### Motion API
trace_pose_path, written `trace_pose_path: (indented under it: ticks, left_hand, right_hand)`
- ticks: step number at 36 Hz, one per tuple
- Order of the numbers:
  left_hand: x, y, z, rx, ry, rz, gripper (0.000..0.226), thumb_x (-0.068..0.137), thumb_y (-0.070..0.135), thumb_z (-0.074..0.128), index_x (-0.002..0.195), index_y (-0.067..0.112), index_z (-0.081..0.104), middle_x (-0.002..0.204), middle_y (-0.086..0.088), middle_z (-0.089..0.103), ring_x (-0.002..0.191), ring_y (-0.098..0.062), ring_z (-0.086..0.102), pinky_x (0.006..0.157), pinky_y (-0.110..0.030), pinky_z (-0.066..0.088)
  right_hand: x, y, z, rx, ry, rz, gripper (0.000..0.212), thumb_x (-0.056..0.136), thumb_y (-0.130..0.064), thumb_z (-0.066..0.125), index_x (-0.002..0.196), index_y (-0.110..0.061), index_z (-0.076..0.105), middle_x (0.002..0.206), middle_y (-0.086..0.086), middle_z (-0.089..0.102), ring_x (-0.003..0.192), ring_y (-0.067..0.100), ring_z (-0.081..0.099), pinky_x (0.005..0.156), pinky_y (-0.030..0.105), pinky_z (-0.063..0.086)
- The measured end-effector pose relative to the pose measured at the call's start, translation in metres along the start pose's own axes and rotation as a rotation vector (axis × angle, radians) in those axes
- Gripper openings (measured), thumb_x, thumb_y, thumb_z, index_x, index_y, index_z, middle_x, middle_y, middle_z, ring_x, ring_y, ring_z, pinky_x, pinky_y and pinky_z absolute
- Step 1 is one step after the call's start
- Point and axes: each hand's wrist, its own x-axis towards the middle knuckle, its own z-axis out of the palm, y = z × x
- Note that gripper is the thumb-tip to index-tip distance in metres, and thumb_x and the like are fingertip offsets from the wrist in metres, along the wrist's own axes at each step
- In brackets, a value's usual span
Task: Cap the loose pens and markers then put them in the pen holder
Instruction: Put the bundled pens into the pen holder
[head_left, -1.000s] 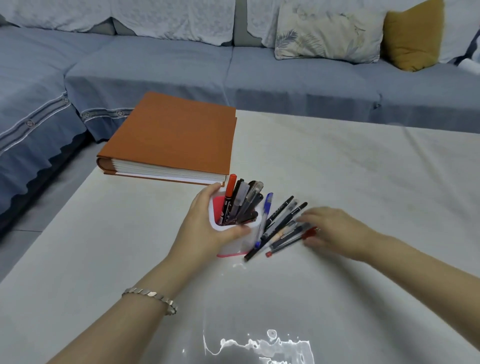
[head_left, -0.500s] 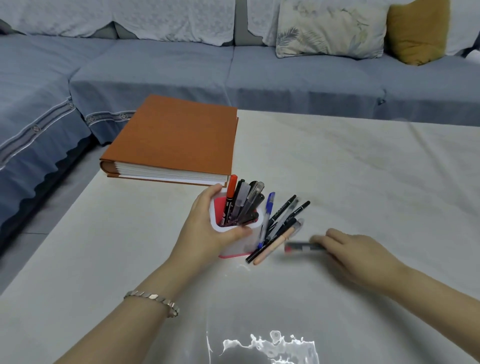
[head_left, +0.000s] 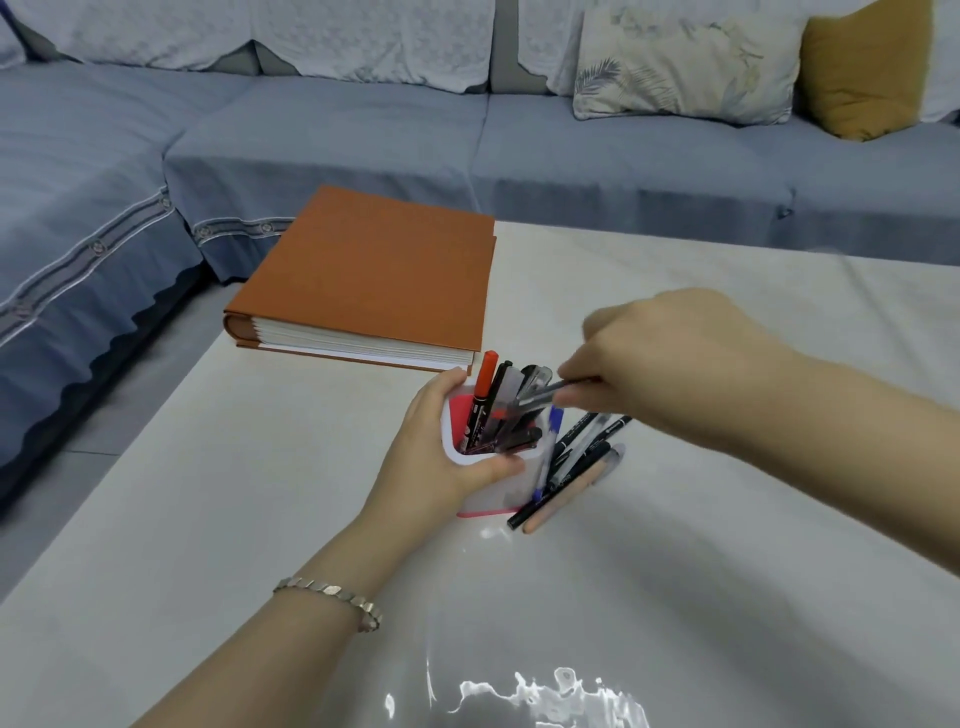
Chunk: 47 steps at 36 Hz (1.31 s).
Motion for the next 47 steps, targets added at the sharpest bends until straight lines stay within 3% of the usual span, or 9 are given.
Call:
trace_pose_path:
  ticks: [4, 7, 11, 15, 18, 23, 36, 41, 47]
  left_hand:
    - [0.001, -0.001, 0.0, -0.018, 0.003, 0.004, 0.079, 0.063, 0.023, 0.08, 0.124, 0.04, 0.032, 0.119, 0.022, 0.041, 0.102, 0.015, 0.043, 0.077, 0.008, 0.031]
    - [0.001, -0.001, 0.0, -0.033, -0.01, -0.004, 0.083, 0.064, 0.024, 0.081, 0.131, 0.033, 0.032, 0.121, 0.021, 0.041, 0.103, 0.013, 0.043, 0.077, 0.007, 0.032]
    - [0.001, -0.002, 0.0, -0.039, -0.007, 0.019, 0.08, 0.063, 0.027, 0.081, 0.126, 0.037, 0.033, 0.113, 0.03, 0.041, 0.097, 0.031, 0.037, 0.073, 0.011, 0.028]
    - [0.001, -0.003, 0.0, -0.021, 0.0, 0.02, 0.081, 0.062, 0.03, 0.082, 0.126, 0.038, 0.034, 0.117, 0.026, 0.041, 0.098, 0.023, 0.039, 0.073, 0.012, 0.027]
    - [0.001, -0.002, 0.0, -0.009, -0.001, 0.016, 0.08, 0.061, 0.03, 0.082, 0.126, 0.036, 0.035, 0.118, 0.025, 0.041, 0.098, 0.019, 0.042, 0.074, 0.008, 0.031]
    - [0.0, 0.002, 0.0, 0.002, -0.004, 0.007, 0.086, 0.062, 0.031, 0.081, 0.134, 0.03, 0.033, 0.126, 0.02, 0.039, 0.11, 0.002, 0.039, 0.088, -0.013, 0.03]
    - [-0.006, 0.015, 0.002, 0.156, 0.036, 0.023, 0.091, 0.066, 0.04, 0.075, 0.138, 0.037, 0.02, 0.122, 0.025, 0.037, 0.114, -0.001, 0.039, 0.094, -0.021, 0.032]
    - [-0.003, 0.032, 0.02, 0.473, 0.112, 0.493, 0.079, 0.069, 0.058, 0.055, 0.138, 0.042, 0.019, 0.153, 0.008, 0.013, 0.142, -0.014, 0.007, 0.112, -0.032, 0.012]
    - [0.016, 0.038, 0.043, 0.646, 0.187, 0.74, 0.032, 0.075, 0.045, 0.058, 0.1, 0.025, 0.062, 0.144, -0.008, 0.041, 0.135, -0.024, 0.028, 0.107, -0.043, 0.021]
  right_hand:
    - [0.029, -0.015, 0.014, -0.028, -0.014, -0.145, 0.037, 0.092, -0.044, 0.038, 0.105, -0.018, 0.061, 0.087, -0.002, 0.034, 0.077, 0.021, 0.043, 0.046, 0.026, 0.021]
    - [0.038, -0.021, 0.037, 0.14, 0.145, -0.231, 0.03, 0.092, -0.032, 0.045, 0.101, -0.011, 0.066, 0.092, 0.002, 0.044, 0.095, 0.024, 0.049, 0.059, 0.032, 0.04]
    - [0.022, -0.015, 0.05, 0.606, 0.403, -0.025, 0.034, 0.09, -0.029, 0.043, 0.109, -0.01, 0.063, 0.108, 0.008, 0.059, 0.096, 0.012, 0.051, 0.083, 0.01, 0.037]
    - [-0.011, 0.006, 0.074, 0.673, 0.574, 0.286, 0.026, 0.09, -0.008, 0.045, 0.112, -0.006, 0.059, 0.11, 0.01, 0.061, 0.1, 0.009, 0.049, 0.086, 0.004, 0.03]
    - [-0.031, 0.026, 0.109, 0.656, 0.302, 0.428, 0.032, 0.089, -0.012, 0.053, 0.12, -0.012, 0.055, 0.124, 0.007, 0.057, 0.115, 0.017, 0.049, 0.09, 0.008, 0.023]
    - [-0.032, 0.029, 0.154, 0.569, -0.075, 0.306, 0.065, 0.077, -0.04, 0.067, 0.134, -0.02, 0.041, 0.145, 0.003, 0.037, 0.135, 0.021, 0.029, 0.11, 0.03, 0.021]
    - [-0.031, 0.01, 0.184, 0.411, -0.044, 0.143, 0.036, 0.073, -0.039, 0.07, 0.104, -0.024, 0.057, 0.103, 0.0, 0.058, 0.097, 0.026, 0.053, 0.083, 0.035, 0.04]
    - [-0.033, 0.006, 0.184, 0.258, 0.054, 0.086, 0.026, 0.075, -0.046, 0.05, 0.088, -0.027, 0.062, 0.082, -0.002, 0.061, 0.072, 0.021, 0.059, 0.065, 0.03, 0.051]
    - [-0.036, -0.006, 0.188, 0.132, 0.1, 0.057, 0.012, 0.075, -0.029, 0.042, 0.074, -0.018, 0.047, 0.073, 0.001, 0.058, 0.065, 0.023, 0.055, 0.065, 0.029, 0.034]
